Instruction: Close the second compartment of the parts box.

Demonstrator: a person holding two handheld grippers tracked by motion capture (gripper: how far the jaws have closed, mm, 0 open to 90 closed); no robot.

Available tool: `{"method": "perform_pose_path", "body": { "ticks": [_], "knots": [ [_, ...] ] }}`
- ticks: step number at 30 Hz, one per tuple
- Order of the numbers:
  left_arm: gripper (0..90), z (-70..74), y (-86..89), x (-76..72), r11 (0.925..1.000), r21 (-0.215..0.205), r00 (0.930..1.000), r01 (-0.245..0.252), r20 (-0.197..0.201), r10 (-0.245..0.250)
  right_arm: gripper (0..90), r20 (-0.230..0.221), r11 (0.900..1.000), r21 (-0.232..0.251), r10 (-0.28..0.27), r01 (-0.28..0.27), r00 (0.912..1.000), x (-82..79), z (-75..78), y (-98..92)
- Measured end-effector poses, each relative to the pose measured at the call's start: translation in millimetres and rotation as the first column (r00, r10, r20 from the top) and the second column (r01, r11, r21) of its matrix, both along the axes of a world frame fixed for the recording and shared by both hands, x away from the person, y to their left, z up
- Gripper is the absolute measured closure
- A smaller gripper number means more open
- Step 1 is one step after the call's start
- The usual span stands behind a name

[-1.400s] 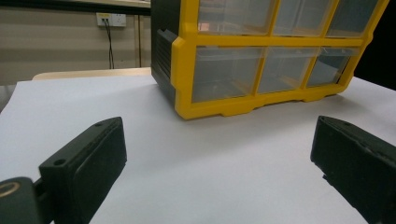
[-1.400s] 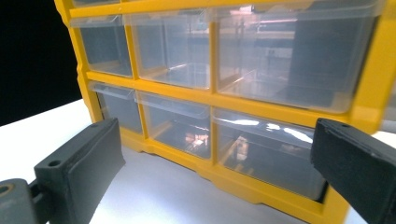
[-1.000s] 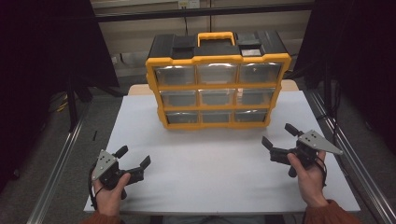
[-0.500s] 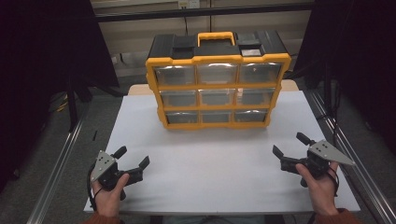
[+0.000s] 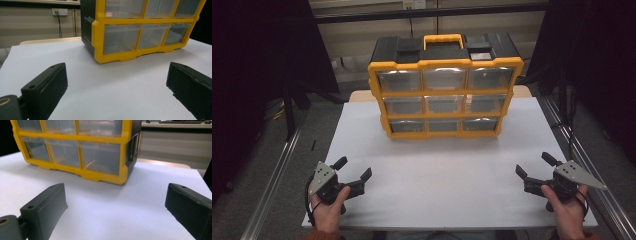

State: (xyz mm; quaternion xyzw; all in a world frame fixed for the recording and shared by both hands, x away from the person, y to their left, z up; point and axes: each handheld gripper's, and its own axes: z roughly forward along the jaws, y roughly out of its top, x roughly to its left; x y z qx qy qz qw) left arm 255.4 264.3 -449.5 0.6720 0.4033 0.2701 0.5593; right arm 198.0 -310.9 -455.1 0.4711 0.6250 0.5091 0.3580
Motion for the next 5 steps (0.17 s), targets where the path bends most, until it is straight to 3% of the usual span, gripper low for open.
{"method": "perform_pose_path", "body": {
  "ticks": [5],
  "knots": [
    [3.7, -0.1, -2.1, 1.6, 0.9997, -0.021, 0.9999, -0.009, -0.005, 0.009, 4.3, 0.020, 1.000, 0.005, -0.006, 0.006, 0.9998, 3.2, 0.3, 0.7]
  ]
}}
